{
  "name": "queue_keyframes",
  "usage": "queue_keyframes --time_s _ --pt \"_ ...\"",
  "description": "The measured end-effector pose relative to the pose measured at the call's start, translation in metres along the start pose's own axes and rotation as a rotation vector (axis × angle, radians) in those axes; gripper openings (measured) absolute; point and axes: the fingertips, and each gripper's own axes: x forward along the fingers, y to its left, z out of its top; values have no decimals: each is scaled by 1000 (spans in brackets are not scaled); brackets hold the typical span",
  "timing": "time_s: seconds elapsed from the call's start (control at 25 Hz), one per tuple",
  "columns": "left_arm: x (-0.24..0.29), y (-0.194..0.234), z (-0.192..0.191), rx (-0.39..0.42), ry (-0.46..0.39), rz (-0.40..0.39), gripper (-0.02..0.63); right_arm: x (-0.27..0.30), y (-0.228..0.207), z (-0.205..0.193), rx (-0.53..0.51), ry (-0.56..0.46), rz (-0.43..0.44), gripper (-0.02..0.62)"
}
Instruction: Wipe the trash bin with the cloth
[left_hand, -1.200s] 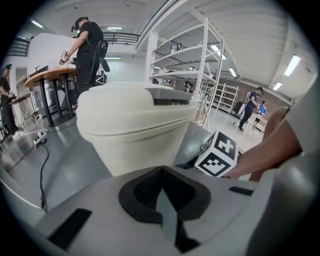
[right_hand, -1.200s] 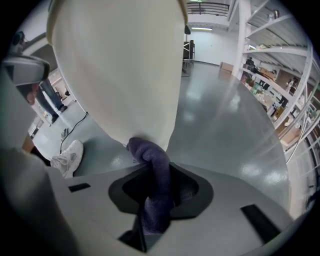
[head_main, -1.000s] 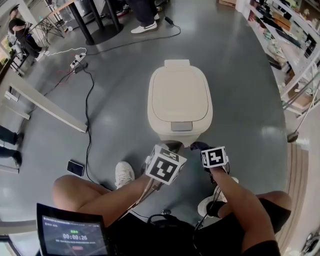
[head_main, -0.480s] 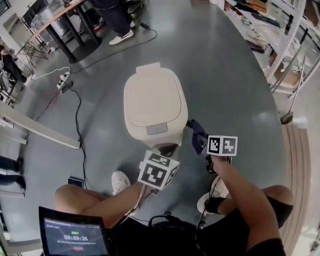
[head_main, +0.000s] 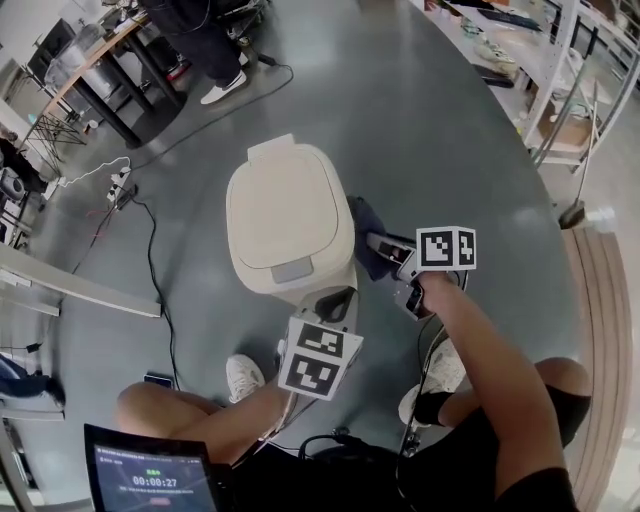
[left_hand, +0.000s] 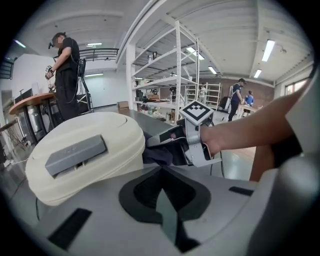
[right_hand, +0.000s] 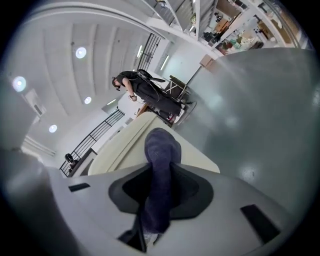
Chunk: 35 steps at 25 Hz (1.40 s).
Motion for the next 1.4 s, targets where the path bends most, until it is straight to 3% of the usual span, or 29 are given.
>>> queue_keyframes --time_s 0.2,0.72,1.08,1.4 --pt "4 -12 10 6 0 -17 -3 8 10 2 -26 12 88 89" --pt "35 -8 23 20 -9 -41 -3 21 28 32 18 -42 271 89" --pt "51 -20 27 78 8 -82 -2 36 3 20 48 -1 239 89" --pt "71 -33 15 81 55 -145 -3 50 -42 -12 125 42 137 89"
